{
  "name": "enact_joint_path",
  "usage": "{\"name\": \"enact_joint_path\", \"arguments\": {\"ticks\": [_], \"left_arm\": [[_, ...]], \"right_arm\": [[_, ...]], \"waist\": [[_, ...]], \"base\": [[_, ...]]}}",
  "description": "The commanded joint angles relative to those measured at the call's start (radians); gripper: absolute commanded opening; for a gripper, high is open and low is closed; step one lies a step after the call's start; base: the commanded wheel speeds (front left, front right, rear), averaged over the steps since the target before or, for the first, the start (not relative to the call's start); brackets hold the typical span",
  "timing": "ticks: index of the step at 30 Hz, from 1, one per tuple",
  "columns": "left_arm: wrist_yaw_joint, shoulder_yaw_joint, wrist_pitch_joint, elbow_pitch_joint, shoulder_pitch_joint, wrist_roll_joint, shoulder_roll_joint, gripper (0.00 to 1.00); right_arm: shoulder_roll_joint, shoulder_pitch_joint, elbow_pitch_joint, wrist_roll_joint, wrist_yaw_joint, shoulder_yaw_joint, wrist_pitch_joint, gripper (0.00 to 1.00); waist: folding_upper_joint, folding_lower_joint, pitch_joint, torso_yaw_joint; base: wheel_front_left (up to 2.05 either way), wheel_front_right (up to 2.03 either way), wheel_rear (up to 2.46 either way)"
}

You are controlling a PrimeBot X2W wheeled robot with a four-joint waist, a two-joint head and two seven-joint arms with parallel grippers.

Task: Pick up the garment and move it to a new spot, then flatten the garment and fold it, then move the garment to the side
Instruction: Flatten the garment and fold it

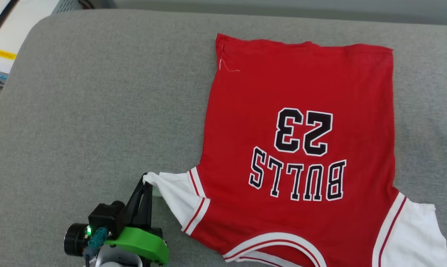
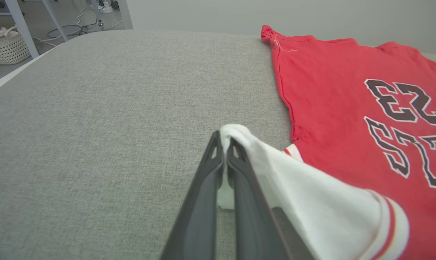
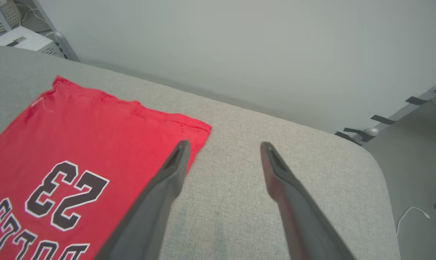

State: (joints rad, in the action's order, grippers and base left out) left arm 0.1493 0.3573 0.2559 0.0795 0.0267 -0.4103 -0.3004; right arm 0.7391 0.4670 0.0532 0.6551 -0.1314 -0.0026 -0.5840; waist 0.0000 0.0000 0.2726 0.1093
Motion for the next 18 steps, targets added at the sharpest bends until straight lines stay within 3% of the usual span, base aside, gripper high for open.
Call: {"name": "enact_joint_path", "arguments": {"ticks": [1, 9, 18], "left_arm": [[-0.004, -0.005, 0.006, -0.011, 0.025, 0.014, 0.014, 0.0], [-0.031, -0.017, 0.006, -0.048, 0.075, 0.067, 0.08, 0.0], [-0.079, -0.035, 0.006, -0.066, 0.123, 0.118, 0.139, 0.0]], "right_arm": [[0.01, 0.065, -0.02, 0.033, 0.001, 0.013, -0.07, 1.0], [0.016, 0.349, -0.174, 0.074, 0.001, 0.113, -0.446, 1.0], [-0.017, 0.535, -0.343, -0.06, 0.001, 0.17, -0.529, 1.0]], "waist": [[0.0, 0.0, 0.108, 0.08], [0.0, 0.0, 0.231, 0.137], [0.0, 0.0, 0.337, 0.192]], "base": [[0.0, 0.0, 0.0], [0.0, 0.0, 0.0], [0.0, 0.0, 0.0]]}}
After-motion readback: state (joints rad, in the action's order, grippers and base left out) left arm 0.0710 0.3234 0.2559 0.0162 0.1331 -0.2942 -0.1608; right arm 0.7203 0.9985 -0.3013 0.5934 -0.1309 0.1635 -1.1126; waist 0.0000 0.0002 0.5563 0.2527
